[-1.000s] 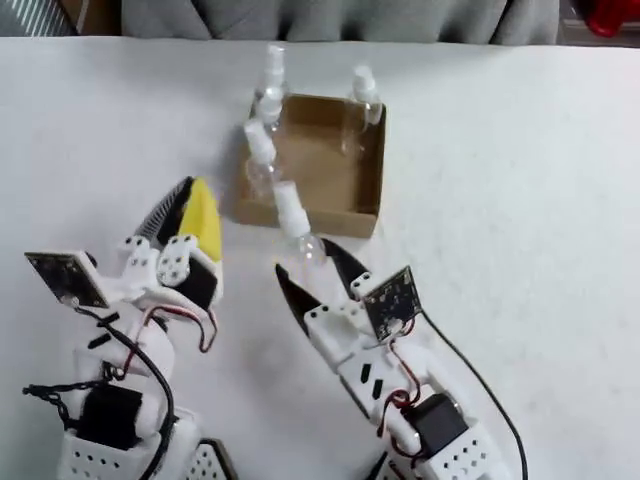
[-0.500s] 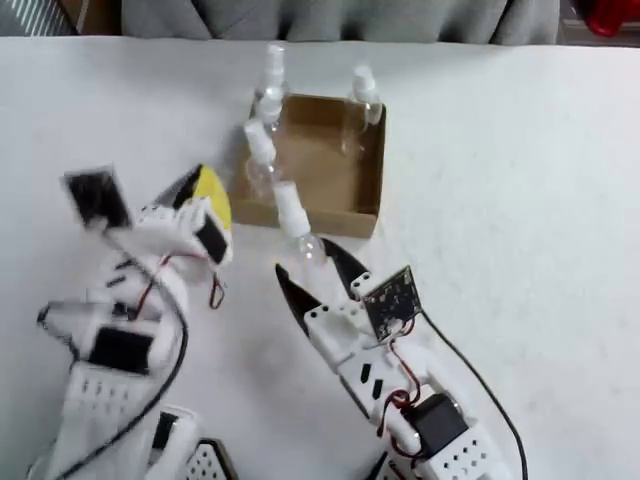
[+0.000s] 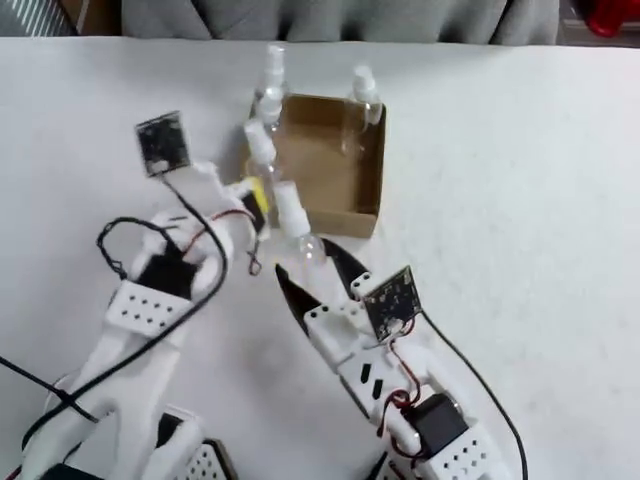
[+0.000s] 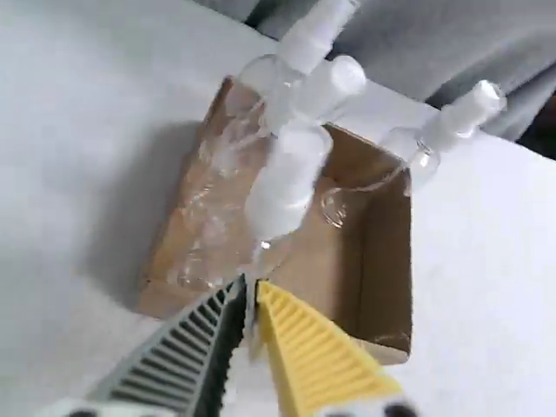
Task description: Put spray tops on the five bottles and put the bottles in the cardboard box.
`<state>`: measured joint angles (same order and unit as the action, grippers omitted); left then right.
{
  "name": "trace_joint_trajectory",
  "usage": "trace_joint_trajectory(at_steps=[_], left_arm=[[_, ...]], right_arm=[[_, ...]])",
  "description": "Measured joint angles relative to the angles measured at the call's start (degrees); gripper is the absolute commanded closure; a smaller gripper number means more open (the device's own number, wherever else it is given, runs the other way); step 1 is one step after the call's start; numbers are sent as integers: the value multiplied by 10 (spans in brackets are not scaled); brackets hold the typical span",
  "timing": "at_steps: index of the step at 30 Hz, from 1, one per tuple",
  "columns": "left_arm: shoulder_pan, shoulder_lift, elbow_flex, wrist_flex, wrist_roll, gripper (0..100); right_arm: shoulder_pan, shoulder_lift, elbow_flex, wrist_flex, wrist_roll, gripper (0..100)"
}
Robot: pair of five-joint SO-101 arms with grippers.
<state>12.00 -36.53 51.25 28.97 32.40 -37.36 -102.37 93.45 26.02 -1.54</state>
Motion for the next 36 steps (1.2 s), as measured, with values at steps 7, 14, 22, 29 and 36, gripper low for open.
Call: trace_joint_trajectory(at_steps=[7,14,22,29,36], left_arm=[[42,0,0,4,-1,978],[43,0,0,21,-1,978],[41,-54,0,21,-1,978],[11,-43,-4,7,0,978],[5,84,-59,4,1,978]], right_arm=[[4,-1,0,0,-1,984],[4,-1,0,0,-1,984],[4,-1,0,-1,0,984],[2,-1,0,-1,1,984],[2,-1,-1,8,1,984]])
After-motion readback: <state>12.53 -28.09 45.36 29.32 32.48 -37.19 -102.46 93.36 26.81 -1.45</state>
